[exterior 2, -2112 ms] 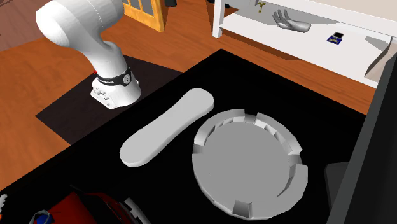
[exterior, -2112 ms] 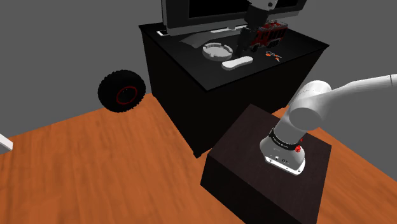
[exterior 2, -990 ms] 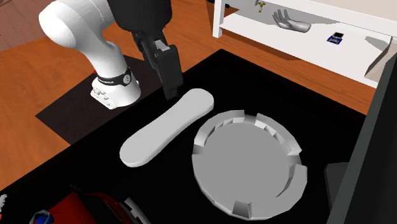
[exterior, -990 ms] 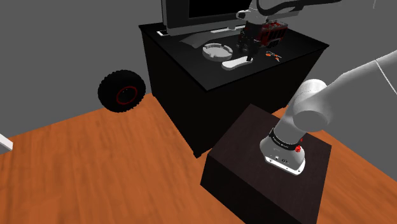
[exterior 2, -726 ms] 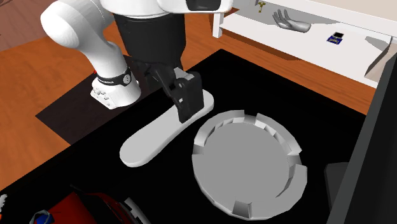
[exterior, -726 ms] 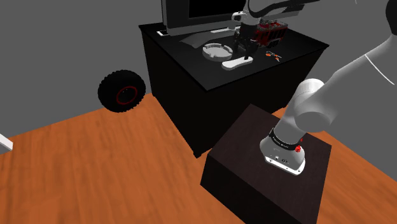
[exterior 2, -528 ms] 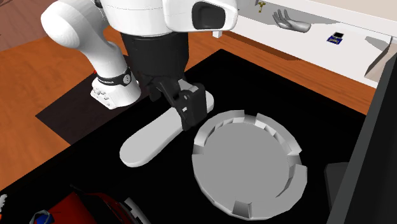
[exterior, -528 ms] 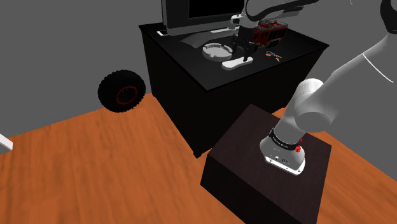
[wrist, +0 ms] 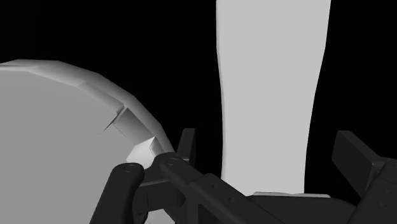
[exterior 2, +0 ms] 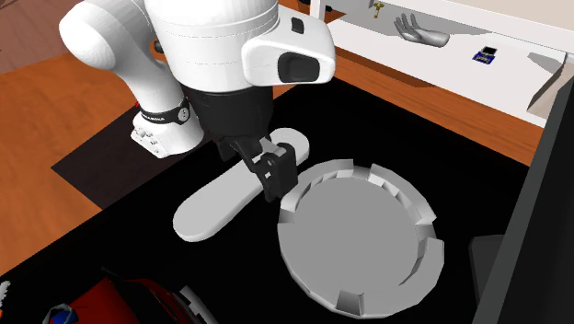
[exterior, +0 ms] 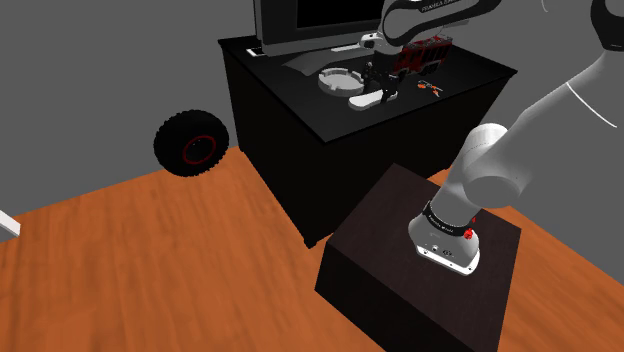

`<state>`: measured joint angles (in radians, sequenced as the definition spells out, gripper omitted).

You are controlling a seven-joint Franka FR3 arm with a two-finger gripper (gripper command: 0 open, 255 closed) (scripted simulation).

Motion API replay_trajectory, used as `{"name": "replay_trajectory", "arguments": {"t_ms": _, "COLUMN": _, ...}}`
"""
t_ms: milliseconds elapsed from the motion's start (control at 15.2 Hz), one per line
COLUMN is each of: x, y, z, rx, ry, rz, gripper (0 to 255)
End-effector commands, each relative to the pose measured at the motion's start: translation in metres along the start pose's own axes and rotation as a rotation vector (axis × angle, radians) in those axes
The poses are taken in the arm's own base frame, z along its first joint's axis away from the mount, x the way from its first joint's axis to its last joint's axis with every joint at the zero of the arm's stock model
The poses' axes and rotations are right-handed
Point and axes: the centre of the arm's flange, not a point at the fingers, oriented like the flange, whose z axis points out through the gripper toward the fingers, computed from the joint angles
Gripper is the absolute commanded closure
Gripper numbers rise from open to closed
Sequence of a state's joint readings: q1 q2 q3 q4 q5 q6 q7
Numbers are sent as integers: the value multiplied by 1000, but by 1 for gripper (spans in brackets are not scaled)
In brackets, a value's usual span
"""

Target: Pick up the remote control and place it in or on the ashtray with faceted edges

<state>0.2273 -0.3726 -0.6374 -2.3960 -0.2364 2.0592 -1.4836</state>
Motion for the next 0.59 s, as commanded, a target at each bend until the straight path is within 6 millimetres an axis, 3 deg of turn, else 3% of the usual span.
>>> {"name": "replay_trajectory", "arguments": {"t_ms": 0, "x": 0, "y": 0, "z": 0, "rx": 0, "ry": 0, "rz": 0, "gripper": 0}}
{"name": "replay_trajectory", "arguments": {"t_ms": 198, "x": 0, "y": 0, "z": 0, "rx": 0, "ry": 0, "rz": 0, "gripper": 0}}
{"name": "replay_trajectory", "arguments": {"t_ms": 264, "x": 0, "y": 0, "z": 0, "rx": 0, "ry": 0, "rz": 0, "gripper": 255}}
{"name": "replay_trajectory", "arguments": {"t_ms": 528, "x": 0, "y": 0, "z": 0, "rx": 0, "ry": 0, "rz": 0, "gripper": 255}}
